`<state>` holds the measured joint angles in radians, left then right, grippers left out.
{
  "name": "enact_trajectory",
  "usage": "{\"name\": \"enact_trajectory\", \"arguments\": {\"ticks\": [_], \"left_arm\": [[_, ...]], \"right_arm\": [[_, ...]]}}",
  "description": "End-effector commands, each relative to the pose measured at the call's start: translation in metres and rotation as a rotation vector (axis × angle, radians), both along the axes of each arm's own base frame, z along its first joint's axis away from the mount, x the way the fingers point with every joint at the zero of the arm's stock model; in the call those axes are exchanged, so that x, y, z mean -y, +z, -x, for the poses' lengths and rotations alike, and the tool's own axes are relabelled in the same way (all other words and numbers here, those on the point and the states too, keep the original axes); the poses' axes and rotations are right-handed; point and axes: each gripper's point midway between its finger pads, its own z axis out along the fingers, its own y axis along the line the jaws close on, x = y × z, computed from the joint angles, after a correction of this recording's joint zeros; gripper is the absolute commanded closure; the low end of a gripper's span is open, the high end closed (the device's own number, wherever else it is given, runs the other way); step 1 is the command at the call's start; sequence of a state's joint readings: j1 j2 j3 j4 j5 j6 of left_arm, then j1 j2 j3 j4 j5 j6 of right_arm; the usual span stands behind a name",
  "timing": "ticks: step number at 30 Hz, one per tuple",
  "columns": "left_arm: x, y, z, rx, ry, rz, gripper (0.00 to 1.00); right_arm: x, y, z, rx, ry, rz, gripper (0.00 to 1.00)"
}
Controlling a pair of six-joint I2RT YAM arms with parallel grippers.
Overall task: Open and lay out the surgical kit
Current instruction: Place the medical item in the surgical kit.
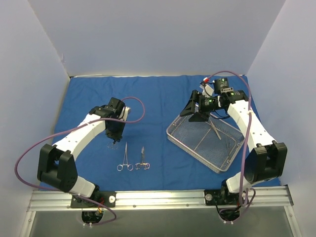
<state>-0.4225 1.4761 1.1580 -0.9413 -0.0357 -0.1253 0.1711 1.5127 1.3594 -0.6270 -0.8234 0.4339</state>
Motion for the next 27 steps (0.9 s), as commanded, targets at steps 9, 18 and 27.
{"name": "enact_trajectory", "arguments": {"ticks": [9,18,27], "left_arm": [[0.017,-0.009,0.006,-0.025,0.255,0.170,0.98],[-0.013,-0.014,0.013,0.037,0.384,0.069,0.98],[-0.012,-0.013,-0.002,0.072,0.311,0.038,0.98]], "right_arm": [[0.002,0.013,0.012,0.053,0.009,-0.006,0.36],[-0.004,0.005,0.034,0.040,0.035,-0.020,0.36],[-0.004,0.014,0.038,0.091,0.052,0.009,0.36]]}}
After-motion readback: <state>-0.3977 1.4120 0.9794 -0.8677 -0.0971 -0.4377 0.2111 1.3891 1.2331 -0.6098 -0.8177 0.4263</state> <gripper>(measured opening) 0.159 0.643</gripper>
